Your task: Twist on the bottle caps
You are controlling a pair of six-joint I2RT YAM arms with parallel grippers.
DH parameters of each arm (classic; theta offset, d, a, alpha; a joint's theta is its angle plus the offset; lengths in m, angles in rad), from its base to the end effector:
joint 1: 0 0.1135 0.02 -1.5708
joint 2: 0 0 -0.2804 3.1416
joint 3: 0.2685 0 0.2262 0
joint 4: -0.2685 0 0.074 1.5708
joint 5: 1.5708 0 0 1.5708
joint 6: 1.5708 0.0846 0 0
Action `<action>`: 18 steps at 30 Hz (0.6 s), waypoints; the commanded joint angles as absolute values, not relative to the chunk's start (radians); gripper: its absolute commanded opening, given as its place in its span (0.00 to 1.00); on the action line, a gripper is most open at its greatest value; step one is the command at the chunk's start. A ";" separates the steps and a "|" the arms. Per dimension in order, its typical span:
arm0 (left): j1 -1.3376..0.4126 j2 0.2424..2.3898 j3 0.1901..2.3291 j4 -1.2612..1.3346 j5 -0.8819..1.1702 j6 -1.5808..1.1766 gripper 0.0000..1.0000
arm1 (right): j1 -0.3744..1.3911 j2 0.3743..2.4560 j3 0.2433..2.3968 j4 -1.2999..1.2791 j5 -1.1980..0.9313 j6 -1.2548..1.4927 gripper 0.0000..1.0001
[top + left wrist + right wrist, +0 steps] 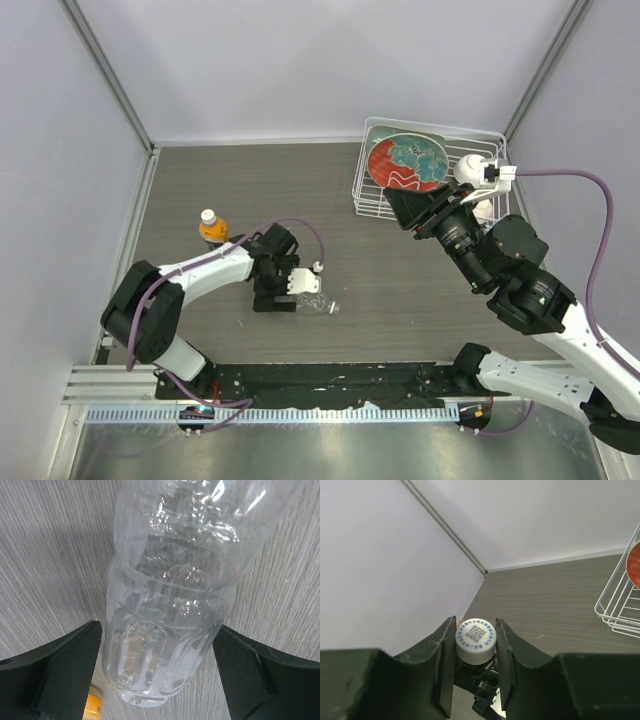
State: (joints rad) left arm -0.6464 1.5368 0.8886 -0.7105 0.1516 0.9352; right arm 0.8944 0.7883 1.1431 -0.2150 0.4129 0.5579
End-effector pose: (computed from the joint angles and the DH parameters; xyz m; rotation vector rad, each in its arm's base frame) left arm 0.1949 -0.1630 0.1558 2.0819 2.0265 -0.1739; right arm 0.1241 0.1004 0.4655 0.1026 1.5019 0.8889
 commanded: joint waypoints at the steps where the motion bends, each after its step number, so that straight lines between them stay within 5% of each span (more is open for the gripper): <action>1: -0.666 1.549 0.919 -0.663 0.187 0.881 0.94 | 0.893 0.793 1.175 -0.190 0.410 0.548 0.02; 18: -0.695 1.487 0.807 -0.658 0.054 1.026 0.88 | 0.893 0.779 1.158 -0.184 0.400 0.543 0.02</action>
